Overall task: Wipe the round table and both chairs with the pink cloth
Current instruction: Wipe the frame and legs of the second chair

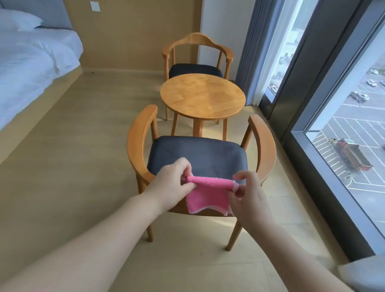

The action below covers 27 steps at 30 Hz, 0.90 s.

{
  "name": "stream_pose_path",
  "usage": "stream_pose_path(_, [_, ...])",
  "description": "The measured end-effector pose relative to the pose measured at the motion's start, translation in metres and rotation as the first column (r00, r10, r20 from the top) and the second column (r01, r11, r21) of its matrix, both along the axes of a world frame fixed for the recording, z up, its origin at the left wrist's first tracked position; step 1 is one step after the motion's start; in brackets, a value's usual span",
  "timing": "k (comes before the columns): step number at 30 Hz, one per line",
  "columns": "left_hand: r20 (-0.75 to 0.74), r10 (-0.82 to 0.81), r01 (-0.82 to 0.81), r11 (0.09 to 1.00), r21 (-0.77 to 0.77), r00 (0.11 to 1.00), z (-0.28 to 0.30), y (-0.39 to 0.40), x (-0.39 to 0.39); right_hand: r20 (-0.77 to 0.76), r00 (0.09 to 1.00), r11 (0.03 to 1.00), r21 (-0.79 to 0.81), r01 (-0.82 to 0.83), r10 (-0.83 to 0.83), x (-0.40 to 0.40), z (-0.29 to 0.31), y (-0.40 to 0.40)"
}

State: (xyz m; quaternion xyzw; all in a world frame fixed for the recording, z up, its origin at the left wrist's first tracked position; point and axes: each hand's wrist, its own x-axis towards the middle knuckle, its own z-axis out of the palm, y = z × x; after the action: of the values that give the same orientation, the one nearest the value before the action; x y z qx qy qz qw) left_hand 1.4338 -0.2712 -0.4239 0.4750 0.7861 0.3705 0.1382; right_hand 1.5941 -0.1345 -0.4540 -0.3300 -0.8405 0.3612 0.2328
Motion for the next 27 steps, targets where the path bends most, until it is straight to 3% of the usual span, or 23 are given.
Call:
stream_pose_path(1, [-0.003, 0.027, -0.026, 0.999, 0.029, 1.0, -0.015, -0.002, 0.0, -0.044, 0.999, 1.0, 0.023, 0.017, -0.016, -0.002, -0.019, -0.002])
stream_pose_path(3, [-0.043, 0.069, -0.065, 0.994, 0.091, 0.997, -0.045, -0.005, 0.002, -0.135, 0.99, 0.974, 0.225, 0.003, 0.029, -0.007, -0.056, -0.004])
stream_pose_path(5, [-0.103, 0.087, -0.071, 0.986, 0.152, 0.991, -0.071, -0.007, 0.002, -0.207, 0.964, 0.871, 0.489, -0.043, 0.164, -0.009, -0.089, -0.001])
stream_pose_path(7, [-0.177, 0.071, -0.036, 0.981, 0.192, 0.982, -0.095, -0.008, 0.001, -0.17, 0.954, 0.746, 0.661, -0.076, 0.248, -0.013, -0.115, 0.007])
stream_pose_path(12, [-0.348, 0.124, 0.001, 0.941, 0.338, 0.929, -0.146, -0.007, -0.008, -0.231, 0.929, 0.524, 0.85, 0.048, 0.29, -0.035, -0.168, 0.016])
stream_pose_path(17, [-0.418, 0.21, 0.047, 0.85, 0.525, 0.884, -0.187, 0.004, -0.011, -0.294, 0.936, 0.249, 0.938, 0.242, 0.195, -0.059, -0.207, 0.024])
stream_pose_path(19, [-0.427, 0.216, 0.068, 0.827, 0.558, 0.878, -0.194, 0.011, -0.004, -0.296, 0.934, 0.234, 0.94, 0.247, 0.202, -0.062, -0.217, 0.023])
stream_pose_path(22, [-0.474, 0.18, 0.119, 0.837, 0.534, 0.862, -0.198, 0.017, 0.004, -0.297, 0.938, 0.309, 0.922, 0.233, 0.178, -0.06, -0.232, 0.025])
stream_pose_path(25, [-0.606, 0.149, 0.212, 0.849, 0.484, 0.782, -0.198, 0.019, 0.004, -0.256, 0.955, 0.397, 0.9, 0.18, 0.148, -0.064, -0.243, 0.028])
stream_pose_path(27, [-0.637, 0.142, 0.244, 0.843, 0.479, 0.758, -0.201, 0.02, 0.006, -0.262, 0.959, 0.409, 0.891, 0.197, 0.108, -0.072, -0.245, 0.028])
